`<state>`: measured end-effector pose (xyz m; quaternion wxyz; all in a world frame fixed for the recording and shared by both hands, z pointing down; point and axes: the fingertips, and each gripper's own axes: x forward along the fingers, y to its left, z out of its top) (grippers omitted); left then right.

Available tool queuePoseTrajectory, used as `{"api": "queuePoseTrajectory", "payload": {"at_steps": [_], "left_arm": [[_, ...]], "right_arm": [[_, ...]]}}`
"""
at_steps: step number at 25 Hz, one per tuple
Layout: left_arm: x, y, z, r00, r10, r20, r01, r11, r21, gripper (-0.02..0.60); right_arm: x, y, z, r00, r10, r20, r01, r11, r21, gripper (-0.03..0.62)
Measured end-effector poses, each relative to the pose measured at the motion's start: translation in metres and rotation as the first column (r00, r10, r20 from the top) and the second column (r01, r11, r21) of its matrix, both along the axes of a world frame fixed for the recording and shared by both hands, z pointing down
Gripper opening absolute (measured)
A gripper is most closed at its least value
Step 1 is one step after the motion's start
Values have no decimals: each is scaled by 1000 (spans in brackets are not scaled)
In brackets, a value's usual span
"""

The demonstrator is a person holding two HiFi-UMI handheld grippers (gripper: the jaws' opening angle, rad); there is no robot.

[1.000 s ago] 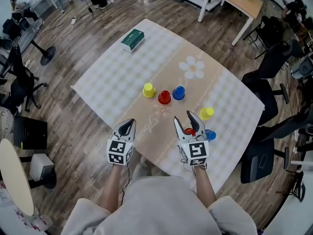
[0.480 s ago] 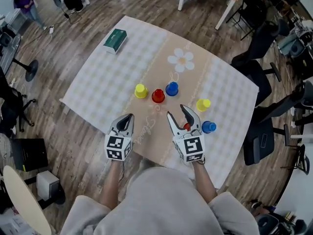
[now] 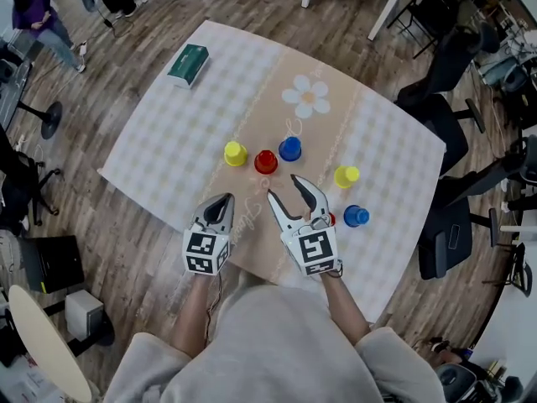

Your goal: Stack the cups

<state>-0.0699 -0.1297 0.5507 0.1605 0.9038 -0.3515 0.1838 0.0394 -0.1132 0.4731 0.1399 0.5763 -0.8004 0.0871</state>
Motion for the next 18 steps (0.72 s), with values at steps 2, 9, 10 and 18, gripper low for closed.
{"api": "queuePoseTrajectory", "payload": {"at_steps": [2,9,10,18], "left_arm": [[-3,-2,0,1000,-13,-3,13,1000,-1,14],[-20,-8,3,999,-52,3,52,999,-16,14],[-22,-9,4,998,-57,5,57,998,-18,14],[-40,-10,8,996,-92,17,93,995,-23,14]], "right_arm": [[-3,-7,5,1000,-10,4,10,1000,-7,218],[-12,-43,35,1000,-17,-3,17,998,-60,232],[-12,-48,42,1000,-14,-7,13,997,-72,233],[0,-82,105,999,19,-39,-26,980,-197,236]]}}
